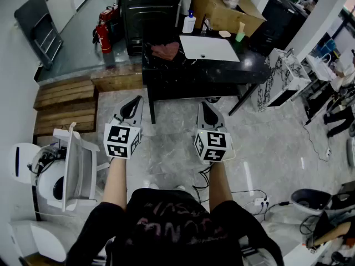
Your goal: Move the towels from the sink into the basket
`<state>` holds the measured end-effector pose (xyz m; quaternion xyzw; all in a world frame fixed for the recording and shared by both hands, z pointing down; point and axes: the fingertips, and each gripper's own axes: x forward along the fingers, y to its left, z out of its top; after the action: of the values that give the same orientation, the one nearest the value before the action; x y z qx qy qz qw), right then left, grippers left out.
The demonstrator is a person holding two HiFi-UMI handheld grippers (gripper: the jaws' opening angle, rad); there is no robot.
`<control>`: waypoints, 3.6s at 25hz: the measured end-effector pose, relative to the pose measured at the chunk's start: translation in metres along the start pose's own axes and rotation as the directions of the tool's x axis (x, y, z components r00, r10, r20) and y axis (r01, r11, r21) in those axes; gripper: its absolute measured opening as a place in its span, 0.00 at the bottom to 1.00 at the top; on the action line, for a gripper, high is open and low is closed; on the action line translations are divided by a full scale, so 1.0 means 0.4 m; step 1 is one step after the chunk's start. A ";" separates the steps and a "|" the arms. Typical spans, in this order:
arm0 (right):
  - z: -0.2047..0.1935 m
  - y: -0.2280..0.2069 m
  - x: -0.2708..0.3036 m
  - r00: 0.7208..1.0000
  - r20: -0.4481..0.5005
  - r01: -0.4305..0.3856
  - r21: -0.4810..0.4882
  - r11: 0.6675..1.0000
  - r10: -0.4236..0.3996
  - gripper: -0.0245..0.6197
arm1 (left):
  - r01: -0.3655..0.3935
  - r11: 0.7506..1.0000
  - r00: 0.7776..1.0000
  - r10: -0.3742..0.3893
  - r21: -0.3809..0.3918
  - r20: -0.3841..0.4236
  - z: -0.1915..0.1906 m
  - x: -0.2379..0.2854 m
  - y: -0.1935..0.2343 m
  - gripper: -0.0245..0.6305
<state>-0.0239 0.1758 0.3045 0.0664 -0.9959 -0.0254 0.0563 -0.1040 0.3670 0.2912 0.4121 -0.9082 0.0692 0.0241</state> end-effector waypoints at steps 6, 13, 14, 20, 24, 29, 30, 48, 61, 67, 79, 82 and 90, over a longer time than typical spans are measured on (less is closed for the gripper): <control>-0.004 0.011 -0.001 1.000 0.003 0.000 0.006 1.000 0.000 0.06 | -0.004 1.000 1.000 0.004 -0.005 -0.004 -0.009 -0.011 0.009 0.04; -0.012 0.016 -0.004 1.000 -0.001 -0.003 0.024 1.000 0.003 0.06 | 0.003 1.000 1.000 -0.003 -0.008 -0.010 -0.017 -0.015 0.002 0.04; -0.010 0.015 -0.005 1.000 0.001 -0.001 0.025 1.000 0.001 0.06 | 0.004 1.000 1.000 -0.004 -0.009 -0.010 -0.016 -0.016 0.001 0.04; -0.004 0.032 -0.010 1.000 0.013 0.001 0.029 1.000 -0.001 0.06 | 0.012 1.000 1.000 -0.012 -0.016 -0.013 -0.022 -0.025 0.004 0.04; -0.014 0.055 -0.017 1.000 0.008 0.007 0.047 0.999 -0.007 0.06 | 0.029 0.999 0.999 -0.029 -0.017 -0.023 -0.038 -0.043 0.007 0.04; -0.026 0.062 -0.021 1.000 0.006 0.022 0.056 0.998 -0.022 0.06 | 0.040 0.999 0.999 -0.041 -0.027 -0.030 -0.064 -0.049 0.013 0.04; -0.027 0.061 -0.019 1.000 0.006 0.024 0.058 0.998 -0.025 0.06 | 0.043 0.999 0.999 -0.043 -0.027 -0.029 -0.067 -0.048 0.013 0.04; -0.035 0.030 0.155 1.000 0.015 -0.016 0.083 0.996 0.014 0.06 | 0.051 0.999 0.996 -0.052 -0.016 -0.068 -0.105 0.085 0.064 0.04; -0.069 -0.125 0.407 1.000 -0.019 0.005 0.103 0.995 -0.003 0.06 | 0.074 0.997 0.990 -0.078 -0.036 -0.115 -0.131 0.389 0.114 0.04; -0.064 -0.210 0.541 0.999 -0.037 -0.009 0.110 0.994 0.013 0.06 | 0.063 0.997 0.989 -0.067 -0.036 -0.129 -0.111 0.534 0.136 0.04; -0.067 -0.341 0.743 0.995 -0.042 -0.087 0.124 0.988 0.093 0.06 | 0.016 1.000 0.986 -0.019 -0.022 -0.168 -0.089 0.762 0.131 0.04; -0.070 -0.353 0.774 0.994 -0.046 -0.095 0.125 0.988 0.102 0.06 | 0.005 1.000 0.985 -0.008 -0.015 -0.174 -0.086 0.794 0.141 0.04; -0.078 -0.387 0.848 0.994 -0.057 -0.088 0.107 0.990 0.094 0.06 | 0.012 1.000 0.985 -0.016 -0.022 -0.174 -0.093 0.887 0.166 0.04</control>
<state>-0.3344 -0.0247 0.3632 0.0245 -0.9956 0.0313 0.0849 -0.3884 0.1512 0.3568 0.4105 -0.9004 0.0953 0.1082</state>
